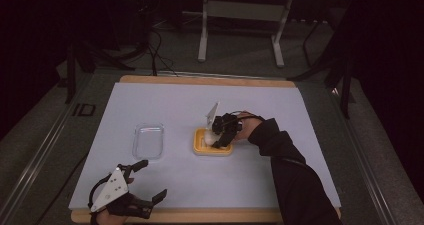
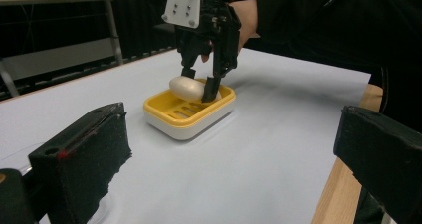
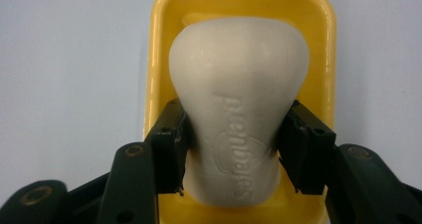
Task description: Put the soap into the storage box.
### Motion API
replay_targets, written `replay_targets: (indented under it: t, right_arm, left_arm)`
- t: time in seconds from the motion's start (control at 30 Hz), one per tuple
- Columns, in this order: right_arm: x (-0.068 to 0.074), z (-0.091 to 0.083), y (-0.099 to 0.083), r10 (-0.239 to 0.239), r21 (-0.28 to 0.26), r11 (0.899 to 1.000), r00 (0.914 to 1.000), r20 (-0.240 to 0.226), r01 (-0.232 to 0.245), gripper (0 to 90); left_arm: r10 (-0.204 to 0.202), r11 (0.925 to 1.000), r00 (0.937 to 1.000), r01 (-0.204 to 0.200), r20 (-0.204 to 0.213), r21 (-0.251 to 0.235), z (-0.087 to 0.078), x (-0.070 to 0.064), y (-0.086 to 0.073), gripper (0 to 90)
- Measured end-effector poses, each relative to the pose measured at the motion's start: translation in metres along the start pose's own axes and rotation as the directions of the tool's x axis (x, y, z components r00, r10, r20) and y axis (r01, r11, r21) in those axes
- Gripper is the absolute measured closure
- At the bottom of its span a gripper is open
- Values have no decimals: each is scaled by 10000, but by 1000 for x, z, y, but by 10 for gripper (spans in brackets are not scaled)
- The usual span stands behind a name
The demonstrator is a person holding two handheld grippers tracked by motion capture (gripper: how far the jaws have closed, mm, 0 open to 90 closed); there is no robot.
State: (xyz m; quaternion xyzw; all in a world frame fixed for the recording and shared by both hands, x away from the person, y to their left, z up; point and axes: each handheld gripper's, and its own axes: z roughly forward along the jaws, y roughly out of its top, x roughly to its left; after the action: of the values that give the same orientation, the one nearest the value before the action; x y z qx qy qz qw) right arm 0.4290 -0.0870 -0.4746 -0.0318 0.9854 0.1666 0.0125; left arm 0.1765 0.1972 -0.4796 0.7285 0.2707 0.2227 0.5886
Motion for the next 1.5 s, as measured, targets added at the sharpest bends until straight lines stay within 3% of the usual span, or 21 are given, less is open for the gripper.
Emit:
replay_targets:
  t: [0.33,0.5,0.87,1.17,1.3,1.5]
  right_arm:
    - [-3,8,-1,279,-176,9995,9996,-11,-280,495]
    - [-2,19,0,267,92,9996,9995,-161,-266,493]
    - [-4,20,3,480,148,9988,9985,-244,-477,468]
    - [-5,13,8,527,74,9986,9978,-405,-525,406]
    - [-4,6,11,441,-39,9990,9986,-276,-443,390]
    - [-3,-11,10,688,-233,9973,9975,-130,-691,349]
  left_arm:
    - [2,10000,10000,-2,47,46,0,0,0,12]
    - [9,10000,10000,-9,58,59,1,0,0,11]
    - [51,9999,9999,-52,95,103,2,-1,0,12]
    - [62,9999,9999,-63,121,142,2,-1,0,11]
    - [59,9999,9999,-61,126,137,2,-1,0,12]
    - [76,9998,9999,-78,130,159,2,-1,0,12]
